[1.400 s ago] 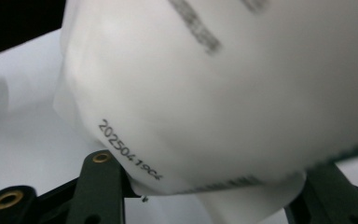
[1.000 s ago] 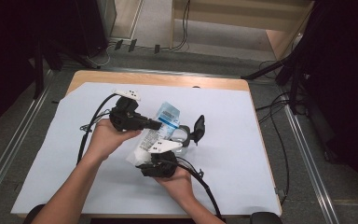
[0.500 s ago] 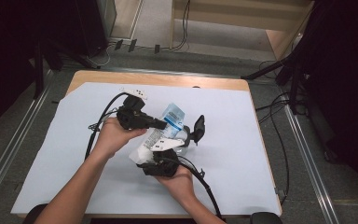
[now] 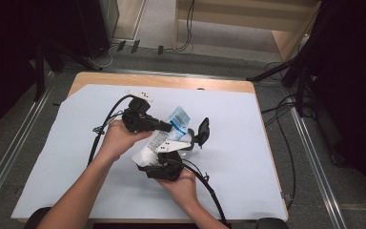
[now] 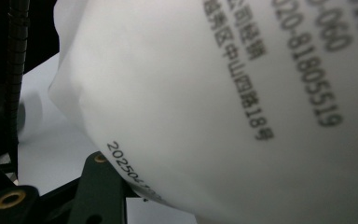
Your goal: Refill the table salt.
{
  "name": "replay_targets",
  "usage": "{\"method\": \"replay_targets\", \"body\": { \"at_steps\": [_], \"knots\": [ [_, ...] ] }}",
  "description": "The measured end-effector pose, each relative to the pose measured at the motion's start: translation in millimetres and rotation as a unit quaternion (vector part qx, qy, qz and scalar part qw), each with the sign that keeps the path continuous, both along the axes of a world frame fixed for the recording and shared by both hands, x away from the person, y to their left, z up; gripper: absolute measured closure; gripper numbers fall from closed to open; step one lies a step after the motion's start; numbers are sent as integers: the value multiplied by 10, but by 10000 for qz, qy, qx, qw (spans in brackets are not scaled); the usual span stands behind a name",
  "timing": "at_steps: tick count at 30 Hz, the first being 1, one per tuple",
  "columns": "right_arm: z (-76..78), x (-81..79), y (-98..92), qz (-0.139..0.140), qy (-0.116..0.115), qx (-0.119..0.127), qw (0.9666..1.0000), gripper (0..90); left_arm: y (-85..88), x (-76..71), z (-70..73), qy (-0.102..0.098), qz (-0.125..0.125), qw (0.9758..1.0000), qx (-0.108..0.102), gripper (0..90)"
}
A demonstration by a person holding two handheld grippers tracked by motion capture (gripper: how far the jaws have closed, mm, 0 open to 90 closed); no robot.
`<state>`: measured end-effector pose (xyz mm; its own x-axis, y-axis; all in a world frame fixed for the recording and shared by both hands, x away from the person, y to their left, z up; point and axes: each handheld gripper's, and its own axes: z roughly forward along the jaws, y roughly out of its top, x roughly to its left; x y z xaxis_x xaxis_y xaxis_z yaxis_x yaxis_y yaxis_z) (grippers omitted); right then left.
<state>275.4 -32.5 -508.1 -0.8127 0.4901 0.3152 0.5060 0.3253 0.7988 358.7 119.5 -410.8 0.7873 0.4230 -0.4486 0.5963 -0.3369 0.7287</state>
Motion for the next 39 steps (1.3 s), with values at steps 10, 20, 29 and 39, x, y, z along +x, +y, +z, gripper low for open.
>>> {"method": "replay_targets", "body": {
  "at_steps": [10,20,29,39],
  "knots": [
    [-3,17,-10,43,-5,2,10000,436,-46,21,-8,-53,21,10000,5,900],
    [13,17,-48,11,153,241,9996,514,-55,32,-20,-24,17,10000,-7,900],
    [20,21,-81,-34,282,476,9985,526,-28,8,2,-48,8,10000,31,865],
    [26,25,-71,53,451,619,9970,522,-61,-16,-3,-189,66,9997,114,896]
  ]
}}
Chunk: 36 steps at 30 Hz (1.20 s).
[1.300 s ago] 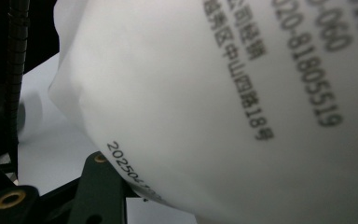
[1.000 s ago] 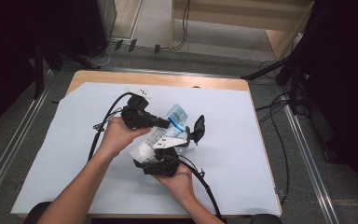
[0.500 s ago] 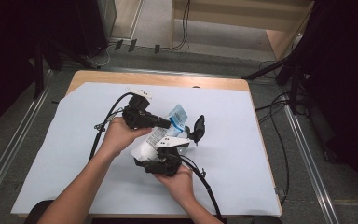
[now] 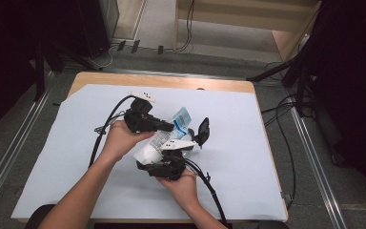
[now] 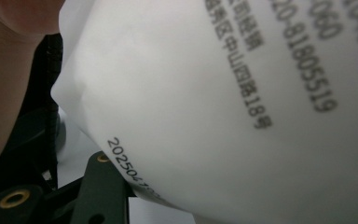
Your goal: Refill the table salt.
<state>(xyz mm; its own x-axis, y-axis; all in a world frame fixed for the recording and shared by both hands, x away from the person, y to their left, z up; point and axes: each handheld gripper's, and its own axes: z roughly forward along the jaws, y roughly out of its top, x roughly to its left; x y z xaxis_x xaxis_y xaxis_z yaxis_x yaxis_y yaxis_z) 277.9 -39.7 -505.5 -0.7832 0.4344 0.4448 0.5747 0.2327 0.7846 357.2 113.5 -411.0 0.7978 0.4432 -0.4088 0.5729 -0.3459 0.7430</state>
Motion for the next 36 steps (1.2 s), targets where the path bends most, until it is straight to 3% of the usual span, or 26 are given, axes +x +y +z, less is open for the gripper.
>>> {"method": "replay_targets", "body": {
  "at_steps": [8,12,27,36],
  "knots": [
    [18,-4,13,66,-70,-95,9999,475,-21,-1,-5,-17,14,10000,-10,900],
    [21,2,11,56,-56,-129,9999,502,-22,-3,-5,-15,21,10000,-8,900],
    [14,7,-11,64,171,271,9995,527,2,-21,14,61,-25,10000,-26,858],
    [31,3,-2,83,304,379,9988,524,-6,-21,12,40,-18,10000,-12,889]
  ]
}}
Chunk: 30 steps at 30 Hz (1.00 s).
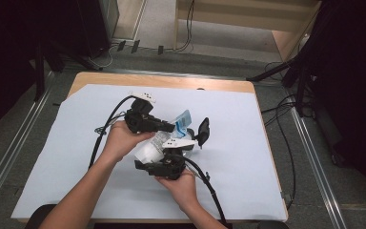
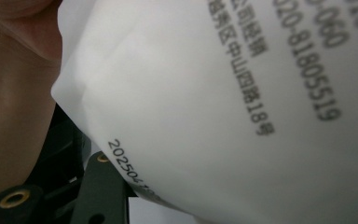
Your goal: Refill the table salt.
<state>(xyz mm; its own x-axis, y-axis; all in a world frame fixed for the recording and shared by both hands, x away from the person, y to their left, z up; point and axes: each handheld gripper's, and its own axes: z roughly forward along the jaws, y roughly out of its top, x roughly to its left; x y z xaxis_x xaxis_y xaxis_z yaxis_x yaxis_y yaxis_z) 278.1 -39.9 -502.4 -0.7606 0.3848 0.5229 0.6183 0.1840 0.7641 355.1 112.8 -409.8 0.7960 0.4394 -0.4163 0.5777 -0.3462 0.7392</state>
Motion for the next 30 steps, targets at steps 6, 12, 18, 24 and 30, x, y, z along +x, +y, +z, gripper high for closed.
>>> {"method": "replay_targets", "body": {
  "at_steps": [6,12,18,24,30],
  "knots": [
    [14,-9,11,17,-30,-53,10000,509,-4,1,-4,-14,14,10000,17,900],
    [17,-5,24,26,-25,-157,9999,480,-11,6,-11,7,44,10000,17,900],
    [21,-1,11,-6,-17,-94,10000,518,-7,8,-9,39,43,10000,-15,900],
    [30,-7,7,-16,109,107,9999,525,17,15,-1,103,-20,9999,-98,862],
    [33,-14,-9,-77,196,226,9995,530,36,7,19,110,-19,9999,-88,843]
  ]
}}
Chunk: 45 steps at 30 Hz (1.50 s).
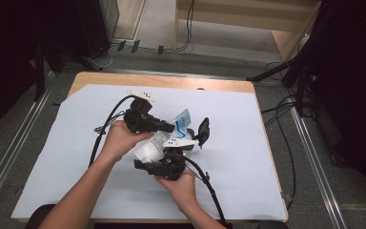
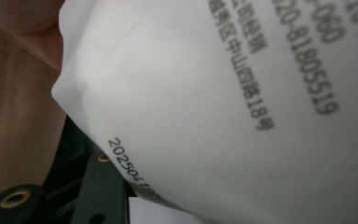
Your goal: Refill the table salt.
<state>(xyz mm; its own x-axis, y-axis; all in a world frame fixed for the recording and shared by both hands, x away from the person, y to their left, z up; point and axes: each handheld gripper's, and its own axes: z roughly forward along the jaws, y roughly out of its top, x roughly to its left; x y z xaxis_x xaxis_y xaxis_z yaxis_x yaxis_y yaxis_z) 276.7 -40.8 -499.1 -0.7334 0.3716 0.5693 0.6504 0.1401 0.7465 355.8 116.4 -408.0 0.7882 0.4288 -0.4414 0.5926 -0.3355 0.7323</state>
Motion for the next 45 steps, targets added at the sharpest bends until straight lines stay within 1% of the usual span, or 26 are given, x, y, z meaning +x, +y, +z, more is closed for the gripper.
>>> {"method": "replay_targets", "body": {
  "at_steps": [3,6,7,11,12,19,21,23,26,31,37,40,42,45],
  "knots": [
    [7,2,-8,-4,-2,17,10000,531,4,-2,4,-13,1,10000,1,844],
    [2,5,-4,-16,99,101,9999,532,-16,-4,-9,-42,27,10000,59,861],
    [2,3,-1,-27,106,94,9999,532,-23,-7,-10,-40,23,10000,80,867],
    [14,-3,1,-33,-48,-64,10000,528,-48,-12,-13,-83,36,9999,119,887],
    [16,-4,1,-13,-75,-97,9999,526,-52,-14,-15,-123,63,9998,133,894],
    [25,-15,31,32,-277,-324,9991,480,-60,-10,-24,-104,118,9998,129,900],
    [27,-19,38,31,-314,-406,9987,481,-64,-11,-25,-95,125,9998,140,900],
    [27,-16,34,15,-330,-438,9985,504,-61,-9,-24,-102,122,9998,135,900],
    [29,-8,26,-5,-300,-382,9988,519,-61,-8,-22,-110,149,9998,102,900],
    [26,-1,12,-27,-173,-240,9996,530,-59,-6,-20,-82,132,9999,70,899],
    [23,5,5,-59,-104,-135,9998,534,-49,-9,-18,-40,83,9999,42,873],
    [24,14,-10,-80,-64,-91,9999,536,-47,-13,-14,-23,113,9999,21,858],
    [28,19,-19,-97,-8,-44,9999,537,-46,-15,-10,-27,106,9999,33,857],
    [25,15,-13,-100,-28,-81,9999,537,-47,-18,-13,-83,102,9999,95,871]
  ]
}}
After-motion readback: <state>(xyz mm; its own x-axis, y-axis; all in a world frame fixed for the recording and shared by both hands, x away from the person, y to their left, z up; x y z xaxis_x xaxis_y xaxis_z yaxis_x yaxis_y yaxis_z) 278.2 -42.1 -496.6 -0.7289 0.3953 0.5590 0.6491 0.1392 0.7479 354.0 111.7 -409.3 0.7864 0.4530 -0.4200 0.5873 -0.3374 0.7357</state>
